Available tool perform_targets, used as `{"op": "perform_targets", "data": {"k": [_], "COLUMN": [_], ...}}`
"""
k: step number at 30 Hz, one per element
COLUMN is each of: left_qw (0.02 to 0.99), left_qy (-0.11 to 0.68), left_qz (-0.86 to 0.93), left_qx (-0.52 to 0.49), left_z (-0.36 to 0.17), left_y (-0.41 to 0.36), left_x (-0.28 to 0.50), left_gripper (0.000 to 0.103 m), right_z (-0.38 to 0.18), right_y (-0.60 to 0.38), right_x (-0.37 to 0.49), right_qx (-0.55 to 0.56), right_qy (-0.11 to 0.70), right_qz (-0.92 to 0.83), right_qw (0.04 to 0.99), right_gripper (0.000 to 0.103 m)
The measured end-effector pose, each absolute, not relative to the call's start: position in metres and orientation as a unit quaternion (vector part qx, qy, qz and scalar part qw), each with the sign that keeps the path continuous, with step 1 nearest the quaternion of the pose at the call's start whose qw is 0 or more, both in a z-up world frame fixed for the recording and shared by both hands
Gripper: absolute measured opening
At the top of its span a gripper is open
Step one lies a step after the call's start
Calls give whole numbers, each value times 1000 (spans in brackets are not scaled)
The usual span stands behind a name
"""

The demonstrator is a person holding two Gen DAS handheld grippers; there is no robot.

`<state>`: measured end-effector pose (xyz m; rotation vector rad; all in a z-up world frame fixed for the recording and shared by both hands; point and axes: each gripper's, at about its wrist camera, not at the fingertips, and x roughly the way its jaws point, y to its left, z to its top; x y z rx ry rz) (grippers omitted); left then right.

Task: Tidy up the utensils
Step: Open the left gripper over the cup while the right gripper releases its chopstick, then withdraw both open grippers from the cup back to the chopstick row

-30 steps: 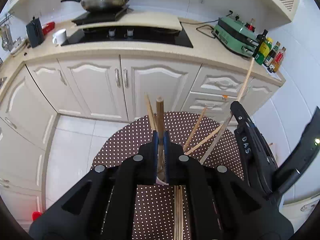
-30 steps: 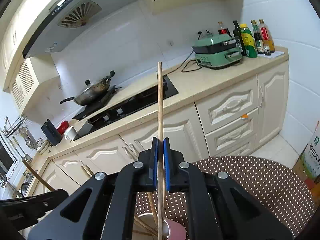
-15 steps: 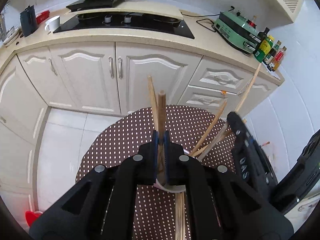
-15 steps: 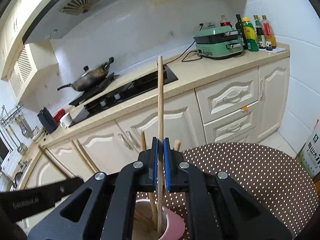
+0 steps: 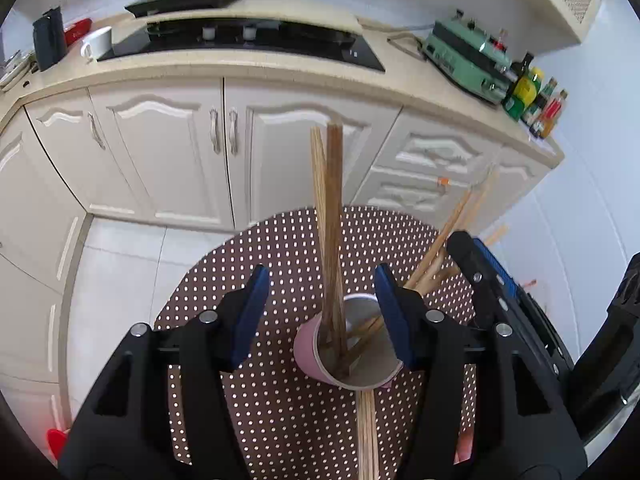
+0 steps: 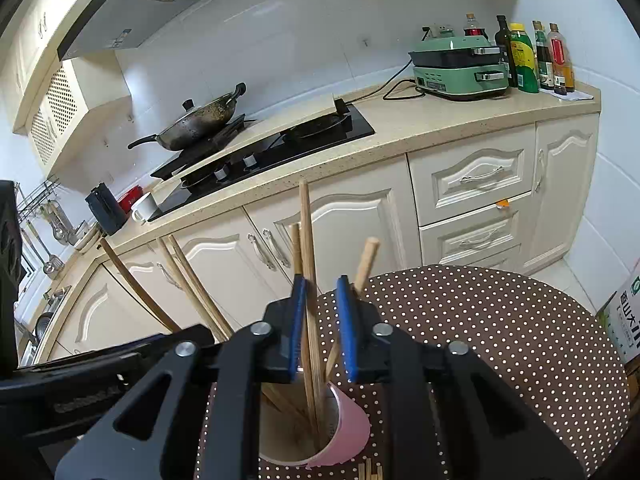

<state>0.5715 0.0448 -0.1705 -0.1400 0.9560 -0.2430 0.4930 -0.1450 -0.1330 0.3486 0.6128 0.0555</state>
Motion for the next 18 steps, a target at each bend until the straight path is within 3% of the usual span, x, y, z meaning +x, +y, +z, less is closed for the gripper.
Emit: {"op": "perform_targets", "data": {"k": [10, 18], "left_qw": [883, 889], "left_qy": [455, 445], "left_qz": [-103, -97], "left_qx": [-51, -46], "left_z": [-165, -156], "left_y": [46, 49], "left_x": [563, 552], "left_gripper": [55, 55], "right_z": [-119, -114], "right_y": [-146, -147], "right_x": [482, 472], "right_qx": [160, 157], "right_qy": [292, 292], "right_qz": [37, 35], "right_qw": [942, 943], "right_gripper": [37, 41]}}
